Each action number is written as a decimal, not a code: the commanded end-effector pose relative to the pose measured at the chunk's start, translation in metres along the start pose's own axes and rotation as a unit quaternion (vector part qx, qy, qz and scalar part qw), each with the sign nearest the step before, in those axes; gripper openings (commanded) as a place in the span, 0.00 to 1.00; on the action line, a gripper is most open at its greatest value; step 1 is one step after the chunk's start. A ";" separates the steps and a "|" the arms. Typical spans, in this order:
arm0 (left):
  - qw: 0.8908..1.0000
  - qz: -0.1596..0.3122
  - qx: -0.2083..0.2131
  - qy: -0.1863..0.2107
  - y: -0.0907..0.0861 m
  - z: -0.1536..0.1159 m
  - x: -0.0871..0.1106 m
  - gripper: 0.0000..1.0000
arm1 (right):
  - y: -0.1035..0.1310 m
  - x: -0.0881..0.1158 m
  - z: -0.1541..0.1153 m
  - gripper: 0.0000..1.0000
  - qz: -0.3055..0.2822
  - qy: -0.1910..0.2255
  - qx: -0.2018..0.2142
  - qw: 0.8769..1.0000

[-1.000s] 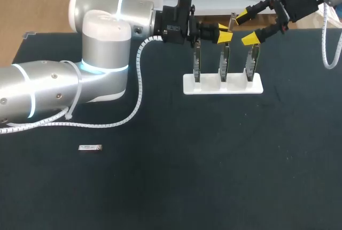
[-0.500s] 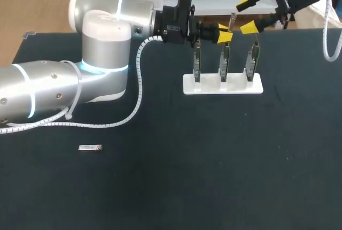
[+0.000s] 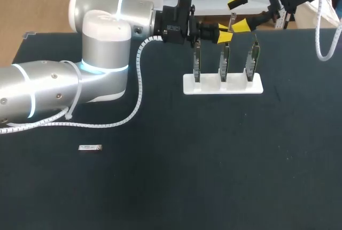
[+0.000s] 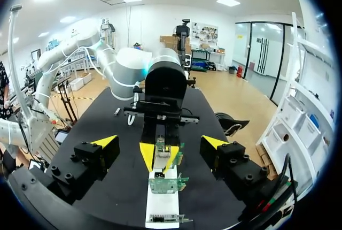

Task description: Pick up the optical module with the left hand, and insert it into the network port with the right hand.

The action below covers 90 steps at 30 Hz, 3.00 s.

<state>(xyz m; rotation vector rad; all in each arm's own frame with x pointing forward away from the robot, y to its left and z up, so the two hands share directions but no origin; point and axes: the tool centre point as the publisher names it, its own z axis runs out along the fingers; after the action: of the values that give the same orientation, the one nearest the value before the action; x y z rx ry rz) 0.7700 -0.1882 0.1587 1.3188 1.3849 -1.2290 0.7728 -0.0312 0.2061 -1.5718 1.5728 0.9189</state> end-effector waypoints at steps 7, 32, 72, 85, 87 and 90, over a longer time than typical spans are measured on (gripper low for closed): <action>1.000 0.000 0.001 0.000 0.001 0.000 0.000 0.00 | 0.005 -0.002 0.005 1.00 -0.005 0.005 0.009 1.000; 1.000 0.000 0.001 0.000 0.001 0.000 0.000 0.00 | 0.000 0.007 -0.004 1.00 0.005 0.015 0.007 1.000; 1.000 0.000 0.001 0.000 0.001 0.000 0.000 1.00 | 0.001 0.005 0.006 0.00 0.004 0.014 0.001 1.000; 1.000 0.010 -0.003 0.011 0.002 -0.004 -0.003 1.00 | 0.000 0.003 0.007 0.00 0.003 0.011 0.005 1.000; 1.000 0.015 -0.007 0.022 0.002 -0.007 -0.005 1.00 | 0.000 0.003 0.006 0.00 0.003 0.011 0.006 1.000; 0.998 0.022 -0.011 0.049 0.002 -0.011 -0.007 1.00 | 0.000 0.003 0.006 0.00 0.003 0.011 0.007 1.000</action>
<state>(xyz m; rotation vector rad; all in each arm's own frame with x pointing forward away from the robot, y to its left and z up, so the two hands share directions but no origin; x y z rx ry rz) 0.7751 -0.1816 0.1579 1.3777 1.4001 -1.1515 0.7725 -0.0278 0.2014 -1.5749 1.5981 0.8960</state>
